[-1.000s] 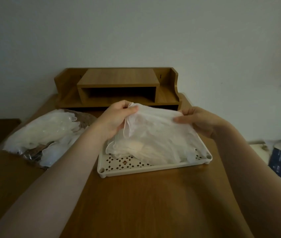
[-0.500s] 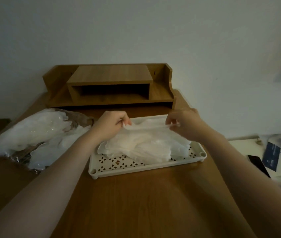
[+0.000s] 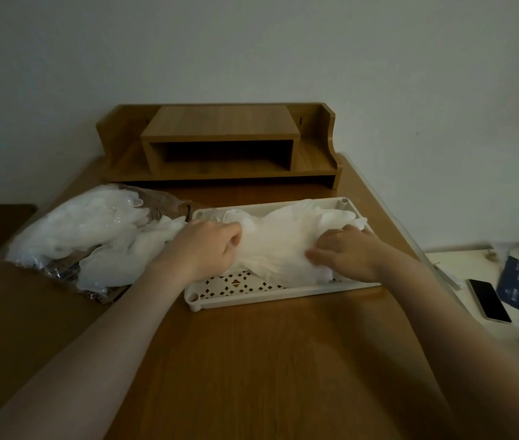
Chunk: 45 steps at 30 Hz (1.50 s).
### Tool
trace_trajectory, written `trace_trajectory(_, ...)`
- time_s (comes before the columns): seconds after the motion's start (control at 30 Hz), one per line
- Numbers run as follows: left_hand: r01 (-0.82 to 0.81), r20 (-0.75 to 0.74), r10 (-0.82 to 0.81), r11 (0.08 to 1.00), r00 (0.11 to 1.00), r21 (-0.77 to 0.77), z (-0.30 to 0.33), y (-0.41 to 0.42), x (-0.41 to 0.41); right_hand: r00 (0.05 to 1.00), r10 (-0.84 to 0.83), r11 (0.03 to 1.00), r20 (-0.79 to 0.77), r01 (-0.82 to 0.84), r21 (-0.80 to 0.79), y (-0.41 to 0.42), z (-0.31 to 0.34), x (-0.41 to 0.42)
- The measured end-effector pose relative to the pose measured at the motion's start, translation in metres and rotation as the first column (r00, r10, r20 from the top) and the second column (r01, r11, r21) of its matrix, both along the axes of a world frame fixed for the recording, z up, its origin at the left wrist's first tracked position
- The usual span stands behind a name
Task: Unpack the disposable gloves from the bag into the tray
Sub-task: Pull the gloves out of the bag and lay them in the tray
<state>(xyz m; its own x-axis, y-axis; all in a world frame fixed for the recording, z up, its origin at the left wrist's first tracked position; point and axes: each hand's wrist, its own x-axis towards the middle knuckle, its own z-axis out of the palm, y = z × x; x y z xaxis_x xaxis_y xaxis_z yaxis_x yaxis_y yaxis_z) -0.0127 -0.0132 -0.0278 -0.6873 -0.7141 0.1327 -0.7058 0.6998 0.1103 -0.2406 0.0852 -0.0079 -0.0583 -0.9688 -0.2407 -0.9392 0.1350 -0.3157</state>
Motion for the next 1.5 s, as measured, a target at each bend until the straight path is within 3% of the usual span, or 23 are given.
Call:
trace_trajectory(0.07, -0.010, -0.115, -0.002, 0.994, 0.993, -0.105, 0.007, 0.004, -0.008, 0.983, -0.043, 0.996, -0.177, 0.029, -0.079, -0.003, 0.006, 0.004)
trace_trajectory(0.13, -0.017, -0.218, -0.017, 0.988, 0.976, -0.154, 0.014, 0.005, -0.026, 0.936, -0.050, 0.953, -0.350, -0.061, -0.298, -0.015, 0.009, 0.014)
trace_trajectory(0.2, 0.010, -0.202, -0.028, 0.996, 0.979, -0.086, 0.015, 0.004, -0.049, 0.949, 0.008, 0.903, -0.316, -0.142, -0.406, -0.031, 0.000, 0.024)
trace_trajectory(0.3, 0.023, 0.009, -0.024, 0.995, 1.000, 0.098, 0.001, 0.001, -0.065, 0.942, 0.150, 0.945, -0.301, -0.226, -0.236, -0.049, -0.033, 0.030)
trace_trajectory(0.4, -0.031, 0.211, -0.002, 0.988, 0.977, 0.152, -0.019, -0.003, -0.059, 0.950, 0.136, 0.977, -0.280, -0.176, -0.123, -0.050, -0.051, 0.018)
trace_trajectory(0.63, -0.282, 0.247, 0.242, 0.949, 0.939, 0.143, -0.036, -0.007, -0.046, 0.943, 0.021, 0.999, -0.333, -0.028, -0.017, -0.045, -0.057, 0.008)
trace_trajectory(0.8, -0.334, 0.203, 0.292, 0.918, 0.935, 0.214, -0.029, -0.003, -0.029, 0.965, -0.180, 0.983, -0.189, 0.171, -0.060, -0.044, -0.052, 0.012)
trace_trajectory(0.87, -0.266, 0.155, 0.236, 0.941, 0.959, 0.211, -0.020, 0.005, -0.020, 0.960, -0.240, 0.961, -0.143, 0.214, -0.175, -0.041, -0.043, 0.021)
trace_trajectory(0.93, -0.161, -0.001, 0.163, 0.973, 0.987, 0.163, -0.012, 0.014, -0.009, 0.968, -0.209, 0.928, -0.137, 0.152, -0.341, -0.040, -0.031, 0.036)
trace_trajectory(1.03, -0.174, -0.299, 0.169, 0.985, 0.939, 0.009, -0.006, 0.020, 0.014, 0.999, 0.003, 0.819, -0.032, -0.021, -0.574, -0.040, -0.010, 0.067)
trace_trajectory(1.1, -0.293, -0.319, 0.247, 0.950, 0.915, -0.105, -0.010, 0.015, 0.033, 0.987, 0.148, 0.787, 0.053, -0.086, -0.611, -0.042, 0.000, 0.093)
trace_trajectory(1.27, -0.532, -0.147, 0.522, 0.846, 0.840, -0.035, -0.020, 0.000, 0.068, 0.940, 0.334, 0.819, 0.073, -0.251, -0.516, -0.057, -0.004, 0.150)
trace_trajectory(1.43, -0.506, -0.295, 0.514, 0.856, 0.806, 0.108, -0.019, -0.011, 0.088, 0.947, 0.318, 0.918, -0.040, -0.318, -0.238, -0.085, -0.025, 0.185)
trace_trajectory(1.5, -0.496, -0.383, 0.524, 0.850, 0.761, 0.179, -0.019, -0.015, 0.093, 0.959, 0.277, 0.935, -0.056, -0.283, -0.215, -0.094, -0.028, 0.187)
